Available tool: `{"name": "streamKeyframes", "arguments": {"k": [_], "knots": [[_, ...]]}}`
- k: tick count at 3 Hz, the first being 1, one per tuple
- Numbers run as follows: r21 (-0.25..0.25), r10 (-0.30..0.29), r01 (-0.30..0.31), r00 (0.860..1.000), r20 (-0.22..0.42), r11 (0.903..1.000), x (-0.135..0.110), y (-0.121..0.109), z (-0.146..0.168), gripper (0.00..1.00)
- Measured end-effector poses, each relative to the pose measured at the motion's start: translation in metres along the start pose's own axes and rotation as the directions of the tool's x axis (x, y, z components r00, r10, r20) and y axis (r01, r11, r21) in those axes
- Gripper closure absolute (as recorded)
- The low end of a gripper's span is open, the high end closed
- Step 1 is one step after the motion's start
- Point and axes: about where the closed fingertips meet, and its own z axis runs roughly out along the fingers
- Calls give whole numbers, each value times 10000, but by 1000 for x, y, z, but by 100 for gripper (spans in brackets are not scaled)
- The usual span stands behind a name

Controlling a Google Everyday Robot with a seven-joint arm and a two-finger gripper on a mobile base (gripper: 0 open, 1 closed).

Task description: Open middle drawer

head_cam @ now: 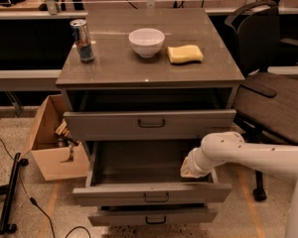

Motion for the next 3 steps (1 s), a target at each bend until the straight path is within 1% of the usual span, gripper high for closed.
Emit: {"name": "streamKeyframes", "arguments": {"k": [1, 2, 3], "knots": [[-304, -18, 16, 10000, -56, 9995, 1, 10, 18, 100], [-459, -40, 42, 10000, 34, 9989, -3, 15, 30, 100], [-878, 28, 6, 9992, 392, 9961, -8, 16, 29, 100]]}}
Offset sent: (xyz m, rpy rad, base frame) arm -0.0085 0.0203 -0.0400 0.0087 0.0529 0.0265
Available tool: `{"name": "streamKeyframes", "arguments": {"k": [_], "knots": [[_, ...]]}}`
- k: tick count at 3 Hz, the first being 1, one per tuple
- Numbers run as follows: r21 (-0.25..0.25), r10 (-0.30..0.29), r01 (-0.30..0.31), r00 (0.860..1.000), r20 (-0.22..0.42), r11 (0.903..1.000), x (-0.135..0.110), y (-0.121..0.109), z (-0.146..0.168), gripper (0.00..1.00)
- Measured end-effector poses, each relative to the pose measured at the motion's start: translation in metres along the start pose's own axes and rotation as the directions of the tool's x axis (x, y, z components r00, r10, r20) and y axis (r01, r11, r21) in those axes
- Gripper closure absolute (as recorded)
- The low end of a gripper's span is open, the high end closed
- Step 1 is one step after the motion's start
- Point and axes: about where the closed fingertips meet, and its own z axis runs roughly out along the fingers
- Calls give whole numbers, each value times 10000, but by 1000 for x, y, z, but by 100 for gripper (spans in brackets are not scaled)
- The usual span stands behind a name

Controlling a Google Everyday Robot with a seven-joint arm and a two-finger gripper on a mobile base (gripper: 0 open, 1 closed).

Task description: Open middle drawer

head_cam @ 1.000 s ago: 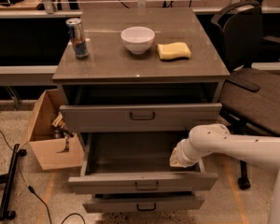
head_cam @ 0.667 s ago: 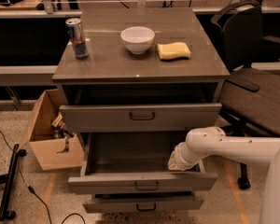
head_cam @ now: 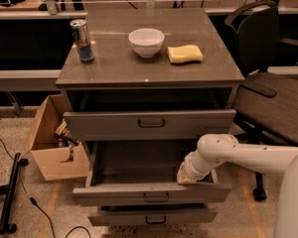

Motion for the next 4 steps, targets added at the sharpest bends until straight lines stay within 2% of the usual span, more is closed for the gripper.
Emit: {"name": "streamKeyframes", "arguments": {"k": [1, 2, 4], "knots": [[-1273, 213, -155, 9988, 445, 9917, -6, 27, -3, 100], [-2368, 634, -405, 9939, 899, 9707, -16, 56, -4, 100], [-3452, 1174, -637, 9836, 1371, 9364, -36, 90, -22, 100]]}}
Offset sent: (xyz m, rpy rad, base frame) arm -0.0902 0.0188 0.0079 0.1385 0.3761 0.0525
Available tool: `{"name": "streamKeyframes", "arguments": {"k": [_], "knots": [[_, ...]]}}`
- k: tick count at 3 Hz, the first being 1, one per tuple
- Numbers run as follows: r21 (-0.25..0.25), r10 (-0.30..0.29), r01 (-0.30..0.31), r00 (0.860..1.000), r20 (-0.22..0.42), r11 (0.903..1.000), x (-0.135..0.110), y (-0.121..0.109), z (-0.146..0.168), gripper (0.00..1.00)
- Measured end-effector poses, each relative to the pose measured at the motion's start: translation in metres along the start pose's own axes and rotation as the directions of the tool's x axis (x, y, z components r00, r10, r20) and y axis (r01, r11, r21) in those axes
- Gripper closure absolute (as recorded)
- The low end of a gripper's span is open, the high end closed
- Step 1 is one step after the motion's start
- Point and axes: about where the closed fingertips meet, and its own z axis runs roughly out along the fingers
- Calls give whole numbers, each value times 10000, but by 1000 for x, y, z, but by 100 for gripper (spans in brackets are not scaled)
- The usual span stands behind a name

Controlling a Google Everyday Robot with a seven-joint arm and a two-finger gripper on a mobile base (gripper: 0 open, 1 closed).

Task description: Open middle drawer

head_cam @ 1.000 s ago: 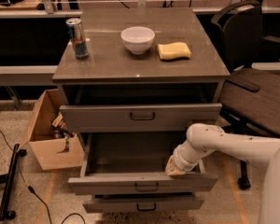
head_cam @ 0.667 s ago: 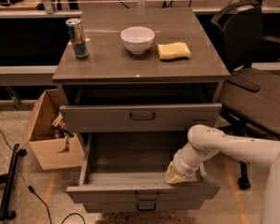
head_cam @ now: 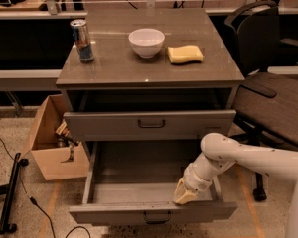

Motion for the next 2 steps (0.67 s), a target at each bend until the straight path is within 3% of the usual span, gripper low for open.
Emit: {"name": "streamKeyframes", "arguments": {"k": [1, 2], "knots": [[-375, 87, -81, 9998, 155, 9993, -7, 13, -2, 100], [-425, 174, -164, 9995, 249, 9990, -14, 13, -7, 100]]}}
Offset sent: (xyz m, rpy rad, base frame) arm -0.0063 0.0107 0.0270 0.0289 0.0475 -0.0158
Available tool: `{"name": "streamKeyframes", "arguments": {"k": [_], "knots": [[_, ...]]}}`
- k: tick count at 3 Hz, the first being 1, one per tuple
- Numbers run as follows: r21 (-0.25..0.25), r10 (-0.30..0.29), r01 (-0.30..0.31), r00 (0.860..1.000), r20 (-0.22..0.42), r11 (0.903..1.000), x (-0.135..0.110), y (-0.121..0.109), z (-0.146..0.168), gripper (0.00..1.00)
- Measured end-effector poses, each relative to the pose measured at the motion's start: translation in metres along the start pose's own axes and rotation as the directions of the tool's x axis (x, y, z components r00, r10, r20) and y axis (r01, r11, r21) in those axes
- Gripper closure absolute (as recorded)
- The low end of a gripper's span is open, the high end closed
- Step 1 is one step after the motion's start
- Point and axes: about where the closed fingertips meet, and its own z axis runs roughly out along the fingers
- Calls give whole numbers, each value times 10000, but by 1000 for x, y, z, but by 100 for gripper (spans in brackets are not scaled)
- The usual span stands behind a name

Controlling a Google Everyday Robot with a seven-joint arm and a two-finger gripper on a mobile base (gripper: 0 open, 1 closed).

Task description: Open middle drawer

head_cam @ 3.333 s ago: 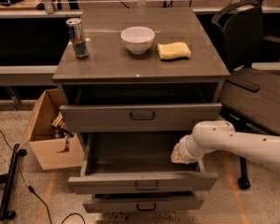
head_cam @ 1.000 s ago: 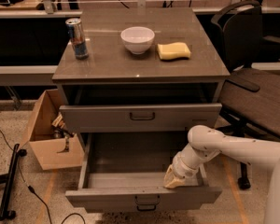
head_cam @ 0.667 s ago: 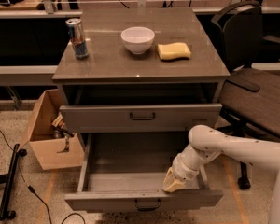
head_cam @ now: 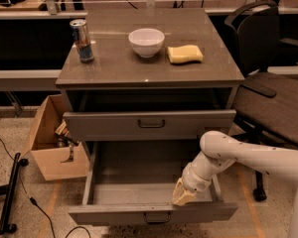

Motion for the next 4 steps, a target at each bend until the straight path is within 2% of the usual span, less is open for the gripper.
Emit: {"name": "streamKeyframes", "arguments": {"k": [1, 2, 3, 4], "knots": [[821, -207, 219, 9997, -154, 9964, -7, -23, -16, 100], [2295, 44, -11, 9999, -137, 9733, 1, -49, -53, 100], [3171, 615, -859, 9944, 864, 9445, 30, -58, -92, 100], [3402, 1457, -2170, 9639, 2228, 9150, 67, -38, -122, 100]]}}
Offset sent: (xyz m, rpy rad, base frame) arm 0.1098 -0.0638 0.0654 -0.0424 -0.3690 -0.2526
